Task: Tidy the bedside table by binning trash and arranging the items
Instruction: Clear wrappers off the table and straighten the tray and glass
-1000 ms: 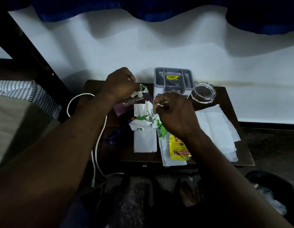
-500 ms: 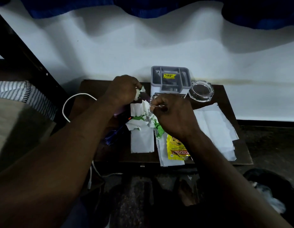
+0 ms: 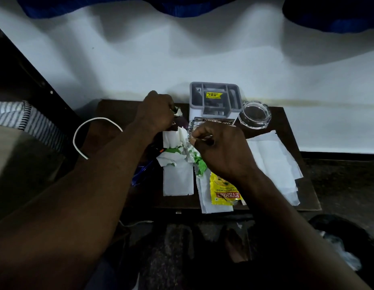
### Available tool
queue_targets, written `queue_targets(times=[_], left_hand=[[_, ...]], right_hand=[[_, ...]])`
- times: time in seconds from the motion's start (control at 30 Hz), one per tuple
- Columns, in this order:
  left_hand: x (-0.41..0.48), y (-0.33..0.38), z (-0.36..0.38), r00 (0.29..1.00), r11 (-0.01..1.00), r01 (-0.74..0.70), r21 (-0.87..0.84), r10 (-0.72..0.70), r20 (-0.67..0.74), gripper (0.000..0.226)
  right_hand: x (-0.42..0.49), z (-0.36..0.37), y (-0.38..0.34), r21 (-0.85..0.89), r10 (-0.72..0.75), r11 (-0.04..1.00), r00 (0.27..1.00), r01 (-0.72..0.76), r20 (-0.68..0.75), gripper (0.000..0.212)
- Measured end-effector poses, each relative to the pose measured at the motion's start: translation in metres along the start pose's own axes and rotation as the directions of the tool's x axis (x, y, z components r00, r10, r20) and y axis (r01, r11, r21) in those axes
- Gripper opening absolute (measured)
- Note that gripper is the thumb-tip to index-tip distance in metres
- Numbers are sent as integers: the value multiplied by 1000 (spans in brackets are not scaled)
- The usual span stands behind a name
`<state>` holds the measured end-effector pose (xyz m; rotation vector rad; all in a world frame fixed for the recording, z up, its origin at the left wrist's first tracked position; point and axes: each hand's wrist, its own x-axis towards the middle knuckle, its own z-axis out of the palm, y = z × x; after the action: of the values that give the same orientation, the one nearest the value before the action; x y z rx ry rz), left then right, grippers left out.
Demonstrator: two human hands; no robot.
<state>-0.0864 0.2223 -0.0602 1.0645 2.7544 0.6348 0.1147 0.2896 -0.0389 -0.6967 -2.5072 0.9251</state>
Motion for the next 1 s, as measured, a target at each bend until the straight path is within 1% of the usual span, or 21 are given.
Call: queue_targets(times=[0.13, 0.2, 0.3, 0.47, 0.57, 0.7, 0.87, 0.93, 1.0], left_hand=[[2, -4, 1, 985, 990, -121, 79, 110, 131, 42], [1, -6, 1, 978, 989, -120, 90, 102, 183, 41], [0, -6, 2, 973, 976, -135, 171, 98, 207, 36], [-1, -6, -3, 982, 946, -125, 299, 75, 175, 28], [-1, -9, -4, 991, 941, -75, 330, 34, 128, 28], [0, -12, -4, 992, 952, -46, 302, 10, 122, 25], [0, -14, -1, 992, 951, -38, 308, -1, 126, 23], [-1, -14, 0, 996, 961, -16, 275, -9, 90, 23], [-1, -11, -2, 999, 985, 30, 172, -32, 9, 25]], right_hand=[[0, 1, -1, -18, 1, 1000, 1000, -1, 14, 5], [0, 0, -2, -18, -5, 1000, 1000, 5, 19, 5], [0, 0, -3, -16, -9, 1000, 1000, 9, 23, 6], [-1, 0, -3, -4, -6, 1000, 1000, 6, 27, 6], [-1, 0, -3, 11, -3, 1000, 1000, 2, 25, 5], [-1, 0, -5, -1, -13, 1000, 999, 13, 35, 5], [0, 0, -6, -30, -14, 999, 999, 16, 52, 6], [0, 0, -6, -40, -21, 999, 998, 23, 56, 7], [0, 0, -6, -35, -14, 999, 998, 16, 56, 6]])
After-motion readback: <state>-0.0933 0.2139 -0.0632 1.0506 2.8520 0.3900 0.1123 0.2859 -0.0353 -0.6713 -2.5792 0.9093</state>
